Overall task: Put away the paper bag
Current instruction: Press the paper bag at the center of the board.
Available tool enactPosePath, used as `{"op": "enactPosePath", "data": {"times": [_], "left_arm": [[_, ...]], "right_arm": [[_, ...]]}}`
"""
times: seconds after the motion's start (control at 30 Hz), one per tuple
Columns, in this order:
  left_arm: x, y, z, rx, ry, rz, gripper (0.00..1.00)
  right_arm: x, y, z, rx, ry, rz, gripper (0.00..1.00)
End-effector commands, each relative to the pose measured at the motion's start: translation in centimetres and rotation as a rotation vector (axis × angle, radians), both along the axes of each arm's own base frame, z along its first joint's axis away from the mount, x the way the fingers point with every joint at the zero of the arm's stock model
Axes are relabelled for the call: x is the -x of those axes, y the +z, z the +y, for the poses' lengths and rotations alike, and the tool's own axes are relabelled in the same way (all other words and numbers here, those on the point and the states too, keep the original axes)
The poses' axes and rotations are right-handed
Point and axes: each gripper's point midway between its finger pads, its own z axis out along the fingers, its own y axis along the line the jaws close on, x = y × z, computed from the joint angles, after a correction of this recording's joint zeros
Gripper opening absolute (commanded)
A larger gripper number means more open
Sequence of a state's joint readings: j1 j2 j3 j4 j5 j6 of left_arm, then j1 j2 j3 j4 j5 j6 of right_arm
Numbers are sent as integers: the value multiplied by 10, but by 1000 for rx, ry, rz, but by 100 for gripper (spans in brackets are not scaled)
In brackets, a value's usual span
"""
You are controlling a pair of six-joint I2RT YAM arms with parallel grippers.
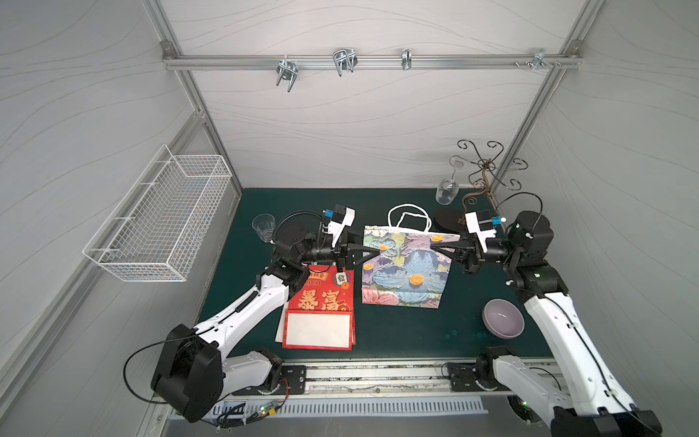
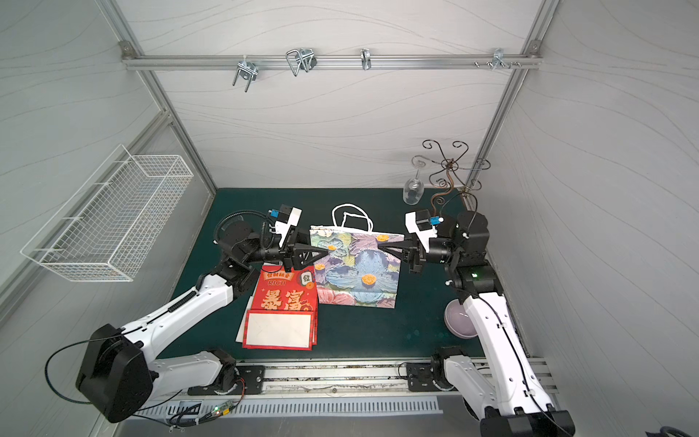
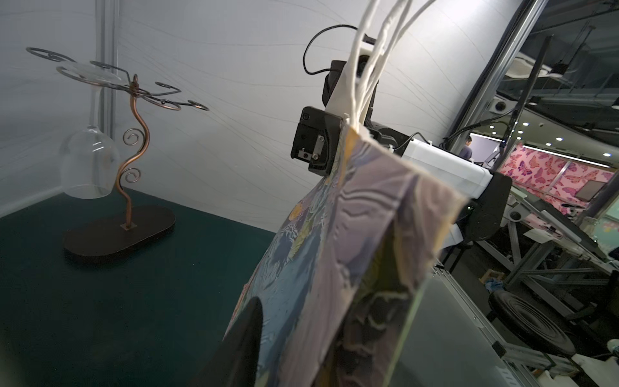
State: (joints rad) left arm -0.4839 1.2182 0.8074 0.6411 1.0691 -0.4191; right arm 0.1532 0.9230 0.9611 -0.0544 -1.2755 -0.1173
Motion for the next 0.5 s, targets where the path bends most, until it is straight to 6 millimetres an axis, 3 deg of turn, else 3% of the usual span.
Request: {"op": "enactPosePath", "data": {"times": [0.0,0.1,0.27,0.37,0.47], "left_arm": [[10,3,2,1,-41,-44,15],[14,6,2,8,-54,-51,0],[14,5,3,6,-53,-52,0],[12,-1,3,-11,-37,-33,30],[12,-17,4,-48,-32,-17,41]], "right_arm": [[-2,3,1,-8,1,-11,0],[-3,2,1,-8,-3,-9,0],[-5,3,1,-13,-10,-9,0],[-7,6,1,-20,-20,-14,0],[-9,10,0,-26,-31,-22,0]]}}
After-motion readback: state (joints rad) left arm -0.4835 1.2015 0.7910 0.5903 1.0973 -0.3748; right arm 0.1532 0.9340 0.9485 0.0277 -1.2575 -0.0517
